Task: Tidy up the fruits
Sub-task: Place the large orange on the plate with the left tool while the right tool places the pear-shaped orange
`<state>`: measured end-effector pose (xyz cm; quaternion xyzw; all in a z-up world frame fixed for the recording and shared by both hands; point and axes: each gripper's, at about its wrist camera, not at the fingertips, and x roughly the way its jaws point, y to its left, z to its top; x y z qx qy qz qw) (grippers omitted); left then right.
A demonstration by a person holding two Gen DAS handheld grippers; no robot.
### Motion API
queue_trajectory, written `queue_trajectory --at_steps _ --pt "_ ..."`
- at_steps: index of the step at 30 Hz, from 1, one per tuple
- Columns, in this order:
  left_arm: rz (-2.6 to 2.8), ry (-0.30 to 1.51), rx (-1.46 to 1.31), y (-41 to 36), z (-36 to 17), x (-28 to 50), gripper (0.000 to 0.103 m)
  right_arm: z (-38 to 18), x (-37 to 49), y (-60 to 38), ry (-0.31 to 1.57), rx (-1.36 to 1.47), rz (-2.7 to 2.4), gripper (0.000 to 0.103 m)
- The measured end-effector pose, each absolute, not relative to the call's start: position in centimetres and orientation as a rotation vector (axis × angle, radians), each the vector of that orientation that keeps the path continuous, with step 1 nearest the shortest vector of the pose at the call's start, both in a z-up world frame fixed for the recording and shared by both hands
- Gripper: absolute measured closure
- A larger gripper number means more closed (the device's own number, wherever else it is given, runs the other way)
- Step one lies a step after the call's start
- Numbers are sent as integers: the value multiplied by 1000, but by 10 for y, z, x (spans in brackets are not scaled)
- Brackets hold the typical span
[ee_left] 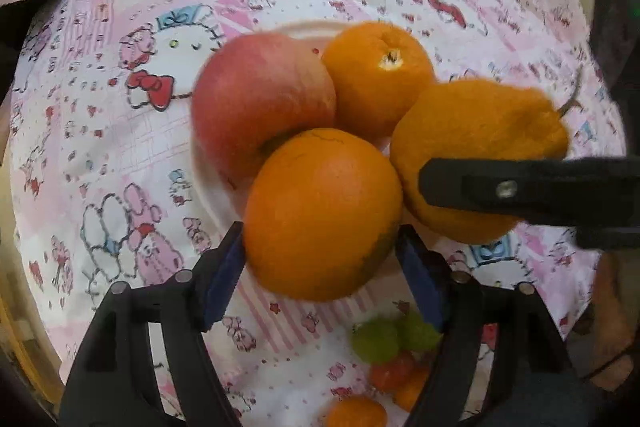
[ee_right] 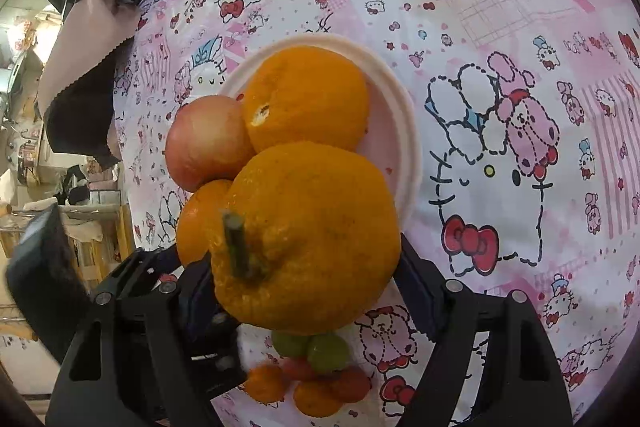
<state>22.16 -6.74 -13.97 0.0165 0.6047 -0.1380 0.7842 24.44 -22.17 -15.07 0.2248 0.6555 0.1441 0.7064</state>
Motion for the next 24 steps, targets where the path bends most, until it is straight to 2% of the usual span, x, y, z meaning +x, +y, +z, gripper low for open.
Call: queue_trajectory --at_steps 3,16,20,24 --pt "-266 1280 46 -62 -125 216 15 -154 245 -224 1470 503 299 21" --pt "-185 1272 -14 -18 -73 170 15 -122 227 -246 1393 482 284 19" --pt "-188 1271 -55 -9 -65 155 15 -126 223 -237 1396 419 286 31" --pt "-194 1257 -66 -7 -67 150 15 -117 223 -217 1323 267 261 34"
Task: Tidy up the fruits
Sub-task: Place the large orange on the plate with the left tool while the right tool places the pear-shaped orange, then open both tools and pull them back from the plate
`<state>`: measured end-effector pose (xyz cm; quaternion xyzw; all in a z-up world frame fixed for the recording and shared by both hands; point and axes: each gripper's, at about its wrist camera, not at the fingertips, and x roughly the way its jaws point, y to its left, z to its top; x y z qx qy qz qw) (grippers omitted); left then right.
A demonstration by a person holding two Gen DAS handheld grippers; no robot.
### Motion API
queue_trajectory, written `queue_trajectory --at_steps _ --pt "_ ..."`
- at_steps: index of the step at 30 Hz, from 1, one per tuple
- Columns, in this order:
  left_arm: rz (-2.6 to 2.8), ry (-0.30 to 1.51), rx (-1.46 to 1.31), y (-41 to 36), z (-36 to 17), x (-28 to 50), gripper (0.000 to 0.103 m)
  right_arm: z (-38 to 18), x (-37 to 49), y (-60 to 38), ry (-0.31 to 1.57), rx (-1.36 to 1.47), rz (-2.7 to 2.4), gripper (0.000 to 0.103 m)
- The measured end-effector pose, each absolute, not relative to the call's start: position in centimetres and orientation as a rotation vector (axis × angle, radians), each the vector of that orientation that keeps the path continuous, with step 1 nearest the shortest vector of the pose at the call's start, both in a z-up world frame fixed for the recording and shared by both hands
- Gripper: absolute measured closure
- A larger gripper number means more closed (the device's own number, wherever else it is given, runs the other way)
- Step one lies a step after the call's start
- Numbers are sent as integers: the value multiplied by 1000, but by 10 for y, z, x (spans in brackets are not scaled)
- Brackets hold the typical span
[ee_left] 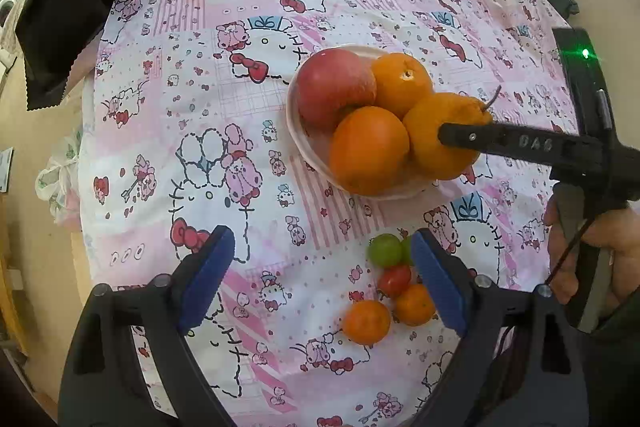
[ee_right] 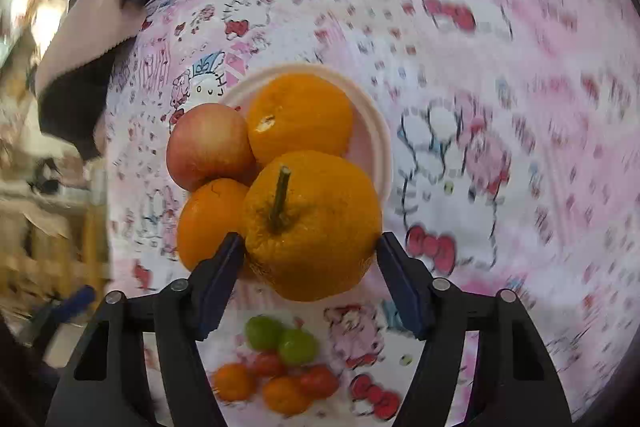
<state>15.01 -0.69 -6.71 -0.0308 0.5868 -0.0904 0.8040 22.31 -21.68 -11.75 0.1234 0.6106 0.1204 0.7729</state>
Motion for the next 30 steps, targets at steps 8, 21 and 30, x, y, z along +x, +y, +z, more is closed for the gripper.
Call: queue_trajectory --at_steps 8,21,30 --pt "-191 1285 -121 -1 -82 157 15 -114 221 -176 1256 -148 240 37" --pt "-163 1258 -134 5 -83 164 15 -102 222 -207 1272 150 351 15" --pt "-104 1157 -117 16 -69 153 15 -71 201 -248 1194 324 287 15"
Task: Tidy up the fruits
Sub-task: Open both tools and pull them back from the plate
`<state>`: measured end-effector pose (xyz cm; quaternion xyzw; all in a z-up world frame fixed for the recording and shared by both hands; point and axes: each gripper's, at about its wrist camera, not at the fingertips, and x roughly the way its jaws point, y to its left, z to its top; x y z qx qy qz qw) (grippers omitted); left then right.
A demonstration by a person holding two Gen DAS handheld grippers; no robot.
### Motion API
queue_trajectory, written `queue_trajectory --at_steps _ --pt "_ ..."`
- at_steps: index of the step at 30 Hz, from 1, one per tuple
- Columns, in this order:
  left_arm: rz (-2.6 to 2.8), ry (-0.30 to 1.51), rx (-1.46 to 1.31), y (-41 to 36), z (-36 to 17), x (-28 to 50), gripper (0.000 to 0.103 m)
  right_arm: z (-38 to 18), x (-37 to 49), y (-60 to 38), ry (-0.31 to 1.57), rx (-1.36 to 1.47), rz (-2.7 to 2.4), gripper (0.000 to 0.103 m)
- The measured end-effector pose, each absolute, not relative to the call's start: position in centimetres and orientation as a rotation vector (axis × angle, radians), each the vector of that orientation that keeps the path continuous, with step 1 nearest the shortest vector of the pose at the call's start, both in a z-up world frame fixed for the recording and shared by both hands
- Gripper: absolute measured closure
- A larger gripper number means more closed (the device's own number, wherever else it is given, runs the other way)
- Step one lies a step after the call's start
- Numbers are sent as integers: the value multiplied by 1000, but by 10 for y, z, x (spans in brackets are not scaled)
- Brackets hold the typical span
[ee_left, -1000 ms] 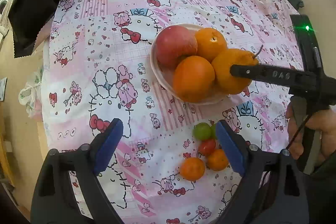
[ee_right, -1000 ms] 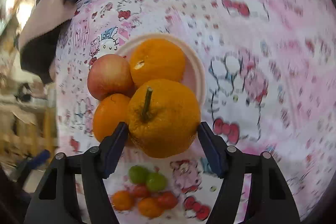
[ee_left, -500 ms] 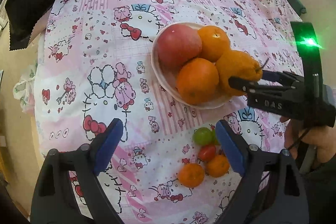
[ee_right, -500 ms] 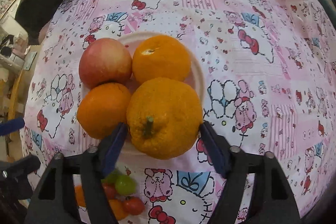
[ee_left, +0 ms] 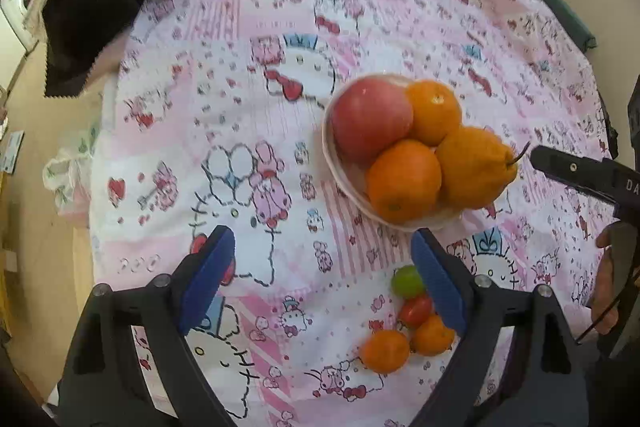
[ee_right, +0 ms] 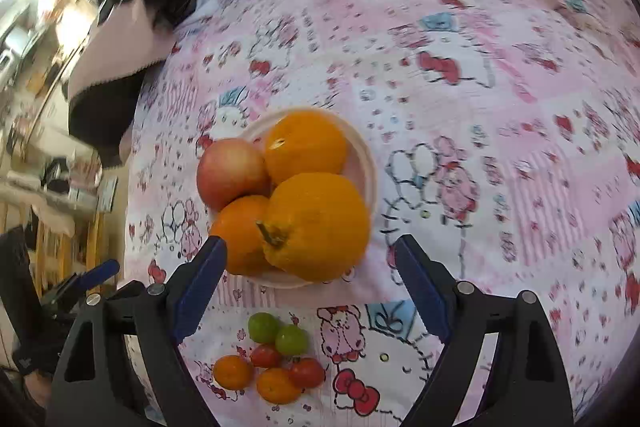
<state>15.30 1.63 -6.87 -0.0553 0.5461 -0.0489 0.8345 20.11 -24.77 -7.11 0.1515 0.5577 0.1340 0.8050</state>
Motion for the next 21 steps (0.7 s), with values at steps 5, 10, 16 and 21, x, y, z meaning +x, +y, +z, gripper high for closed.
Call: queue_trajectory --at_steps 5,10,16,21 --pt "-71 1089 -52 12 -51 137 15 -59 175 -249 1171 257 242 15" --pt "-74 1055 -57 10 -41 118 15 -49 136 -246 1123 220 238 15" --pt "-92 1033 -36 0 -40 98 15 -40 107 -236 1068 177 245 15" --pt "-117 1053 -39 -12 -47 86 15 -44 92 -228 1070 152 261 15"
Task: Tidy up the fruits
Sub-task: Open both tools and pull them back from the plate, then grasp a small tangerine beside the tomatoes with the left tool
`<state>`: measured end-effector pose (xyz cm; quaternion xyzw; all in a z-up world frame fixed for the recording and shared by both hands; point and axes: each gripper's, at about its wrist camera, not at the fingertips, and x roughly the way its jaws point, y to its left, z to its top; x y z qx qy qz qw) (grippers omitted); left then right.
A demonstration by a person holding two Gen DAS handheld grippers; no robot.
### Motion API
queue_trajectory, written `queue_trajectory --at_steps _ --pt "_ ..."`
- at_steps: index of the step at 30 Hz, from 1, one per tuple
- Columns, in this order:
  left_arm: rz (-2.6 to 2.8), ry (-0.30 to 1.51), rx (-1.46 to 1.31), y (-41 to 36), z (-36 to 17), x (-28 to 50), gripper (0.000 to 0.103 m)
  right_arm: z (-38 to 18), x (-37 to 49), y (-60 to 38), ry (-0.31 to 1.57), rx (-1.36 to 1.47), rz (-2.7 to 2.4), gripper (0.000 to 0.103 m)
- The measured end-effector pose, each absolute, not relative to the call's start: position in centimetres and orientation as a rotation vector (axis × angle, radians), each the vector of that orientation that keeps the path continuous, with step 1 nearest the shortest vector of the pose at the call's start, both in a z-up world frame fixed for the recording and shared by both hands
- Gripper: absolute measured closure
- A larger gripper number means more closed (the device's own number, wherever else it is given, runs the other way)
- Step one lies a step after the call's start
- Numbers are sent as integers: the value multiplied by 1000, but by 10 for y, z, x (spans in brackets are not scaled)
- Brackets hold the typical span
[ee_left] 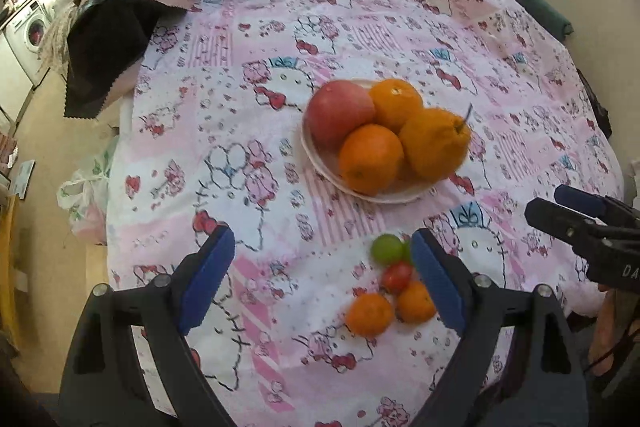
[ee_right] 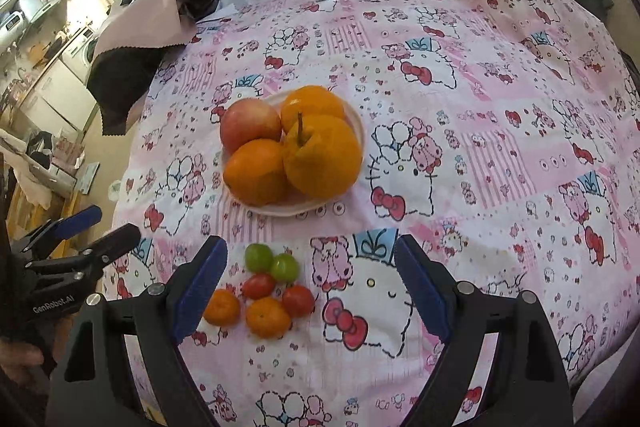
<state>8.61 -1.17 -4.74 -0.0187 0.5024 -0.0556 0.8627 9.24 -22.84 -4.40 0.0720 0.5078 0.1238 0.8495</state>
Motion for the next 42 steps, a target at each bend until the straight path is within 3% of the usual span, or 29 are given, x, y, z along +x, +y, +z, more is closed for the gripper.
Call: queue_trajectory --at_steps 10,19,29,34,42 --pt "-77 1170 -60 -15 -90 93 19 -72 94 -245 1168 289 216 15" --pt "-162 1397 -86 -38 -144 93 42 -99 108 -249 1278 412 233 15" --pt "-215 1466 -11 -61 -168 85 46 -108 124 -234 1322 387 252 15" --pt "-241 1451 -23 -62 -167 83 62 -118 129 -231 1358 398 255 15" --pt "-241 1433 1 -61 -154 77 65 -125 127 -224 1400 399 263 15"
